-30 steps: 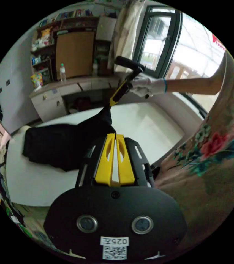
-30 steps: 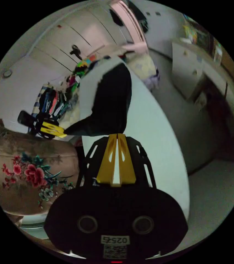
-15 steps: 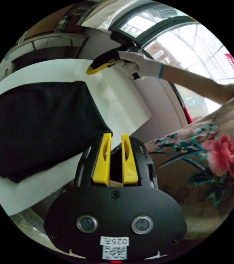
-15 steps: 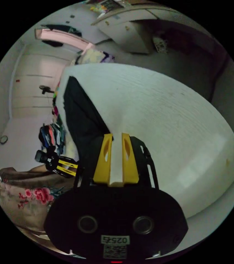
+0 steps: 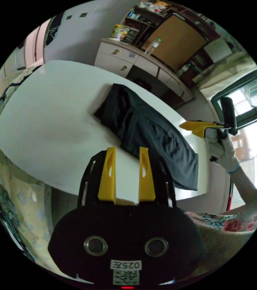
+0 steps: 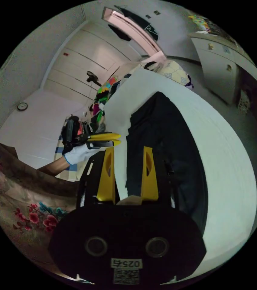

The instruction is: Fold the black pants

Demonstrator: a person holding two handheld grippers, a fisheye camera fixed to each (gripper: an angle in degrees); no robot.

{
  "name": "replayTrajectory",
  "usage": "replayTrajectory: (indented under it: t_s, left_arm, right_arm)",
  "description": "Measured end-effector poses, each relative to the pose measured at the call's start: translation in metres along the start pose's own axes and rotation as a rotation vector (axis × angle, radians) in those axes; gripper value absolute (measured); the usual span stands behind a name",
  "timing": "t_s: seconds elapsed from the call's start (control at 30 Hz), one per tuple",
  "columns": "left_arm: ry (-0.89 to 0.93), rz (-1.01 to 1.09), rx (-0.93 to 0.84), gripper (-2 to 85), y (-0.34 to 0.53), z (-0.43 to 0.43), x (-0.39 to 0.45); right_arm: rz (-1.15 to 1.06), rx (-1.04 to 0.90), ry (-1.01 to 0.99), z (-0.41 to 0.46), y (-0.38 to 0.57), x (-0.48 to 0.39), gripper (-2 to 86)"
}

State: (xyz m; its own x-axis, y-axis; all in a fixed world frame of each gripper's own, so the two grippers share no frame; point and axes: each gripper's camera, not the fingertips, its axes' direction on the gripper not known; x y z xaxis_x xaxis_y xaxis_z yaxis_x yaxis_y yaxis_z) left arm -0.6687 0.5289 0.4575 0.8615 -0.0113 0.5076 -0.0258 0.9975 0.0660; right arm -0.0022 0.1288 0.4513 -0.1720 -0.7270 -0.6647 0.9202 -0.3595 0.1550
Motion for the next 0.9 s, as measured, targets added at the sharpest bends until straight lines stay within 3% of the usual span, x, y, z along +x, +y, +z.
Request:
replayTrajectory:
  t_s: [0.3, 0.47, 0.6, 0.73, 0.9]
  left_arm:
    - [0.019, 0.097, -0.142, 5.8, -0.046, 0.020, -0.029]
    - [0.088, 0.050, -0.155, 0.3, -0.048, 0.020, -0.044]
    - [0.110, 0.038, -0.130, -1.3, -0.045, 0.014, -0.053]
    - [0.186, -0.048, -0.097, -1.7, -0.038, -0.002, -0.064]
    - [0.152, -0.045, -0.068, -1.7, -0.029, -0.020, -0.055]
  right_arm:
    - [-0.076, -0.230, 0.189, 0.085, -0.076, 0.018, 14.1]
    - [-0.046, -0.254, 0.184, 0.101, -0.073, 0.029, 11.4]
    - [-0.054, -0.264, 0.178, 0.106, -0.063, 0.024, 1.5]
    - [-0.099, -0.253, 0.201, 0.092, -0.053, 0.004, -0.3]
    - [-0.101, -0.197, 0.178, 0.066, -0.044, -0.017, -0.6]
